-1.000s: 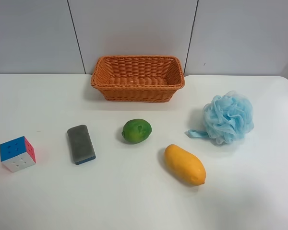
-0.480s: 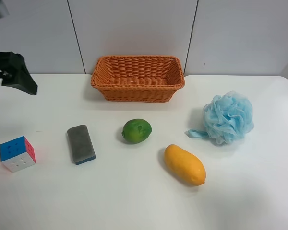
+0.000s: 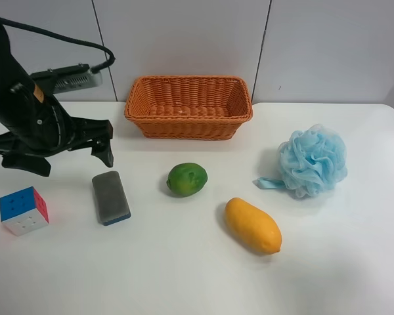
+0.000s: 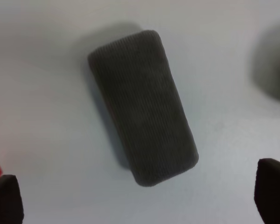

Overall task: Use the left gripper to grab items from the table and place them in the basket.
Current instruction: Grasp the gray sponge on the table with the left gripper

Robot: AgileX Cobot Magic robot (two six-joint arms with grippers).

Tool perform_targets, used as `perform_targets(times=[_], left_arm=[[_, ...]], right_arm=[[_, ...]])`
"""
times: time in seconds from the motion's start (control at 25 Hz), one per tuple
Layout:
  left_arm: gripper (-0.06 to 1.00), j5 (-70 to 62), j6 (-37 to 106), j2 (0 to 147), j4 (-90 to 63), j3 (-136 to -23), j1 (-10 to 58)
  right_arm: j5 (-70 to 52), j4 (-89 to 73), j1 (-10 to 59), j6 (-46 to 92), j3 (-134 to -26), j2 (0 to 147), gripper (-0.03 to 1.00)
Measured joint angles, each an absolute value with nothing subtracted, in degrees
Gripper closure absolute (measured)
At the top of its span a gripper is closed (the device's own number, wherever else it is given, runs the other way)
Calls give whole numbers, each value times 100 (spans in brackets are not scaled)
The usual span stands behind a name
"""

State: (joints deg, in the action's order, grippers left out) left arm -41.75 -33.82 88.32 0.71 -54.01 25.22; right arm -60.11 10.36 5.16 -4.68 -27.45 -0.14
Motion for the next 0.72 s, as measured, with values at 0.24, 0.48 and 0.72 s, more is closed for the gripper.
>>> perform_targets(times=[0.24,0.48,0.72], left_arm=[[-5,-3713,-3436,9509,-121,-5405,2523],[-5,-3236,-3461,10113,-254,-5405,2523],[-5,-3004,-3511,10511,-266,-5405,2523]], right_arm=[[-6011,1036,516,-468,-2745,-14,-2],[-6011,1036,516,-468,-2745,-14,-2],[-6011,1036,516,-468,-2745,-14,-2]])
